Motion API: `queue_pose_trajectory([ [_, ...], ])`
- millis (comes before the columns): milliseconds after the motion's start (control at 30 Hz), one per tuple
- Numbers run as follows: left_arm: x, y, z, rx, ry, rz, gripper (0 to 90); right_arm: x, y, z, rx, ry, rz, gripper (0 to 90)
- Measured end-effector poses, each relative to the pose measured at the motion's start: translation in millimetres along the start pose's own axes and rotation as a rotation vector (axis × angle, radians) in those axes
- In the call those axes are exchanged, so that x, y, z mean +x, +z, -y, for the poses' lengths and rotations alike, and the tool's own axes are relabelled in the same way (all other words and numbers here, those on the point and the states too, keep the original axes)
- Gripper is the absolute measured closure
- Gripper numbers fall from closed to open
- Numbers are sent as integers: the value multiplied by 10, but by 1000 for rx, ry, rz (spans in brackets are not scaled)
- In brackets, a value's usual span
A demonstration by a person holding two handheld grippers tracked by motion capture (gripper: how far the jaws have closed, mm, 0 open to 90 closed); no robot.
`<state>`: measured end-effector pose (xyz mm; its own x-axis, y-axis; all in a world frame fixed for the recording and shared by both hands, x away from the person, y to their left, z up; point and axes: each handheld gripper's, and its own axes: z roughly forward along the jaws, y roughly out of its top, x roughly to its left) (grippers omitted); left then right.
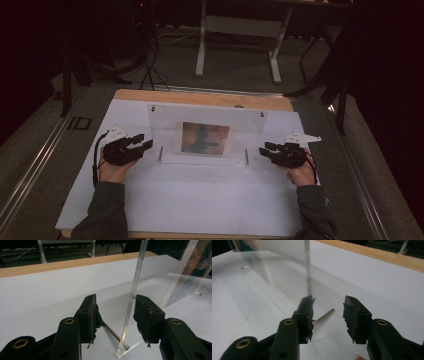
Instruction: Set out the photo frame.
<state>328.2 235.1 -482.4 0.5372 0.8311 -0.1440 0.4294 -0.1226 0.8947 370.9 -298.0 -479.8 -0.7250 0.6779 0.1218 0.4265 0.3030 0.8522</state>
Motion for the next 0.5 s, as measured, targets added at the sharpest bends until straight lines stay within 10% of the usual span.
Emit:
queue_pose_trajectory([
  [500,79,55,55,75,-6,-104,540,-20,48,44,44,-18,34,596],
])
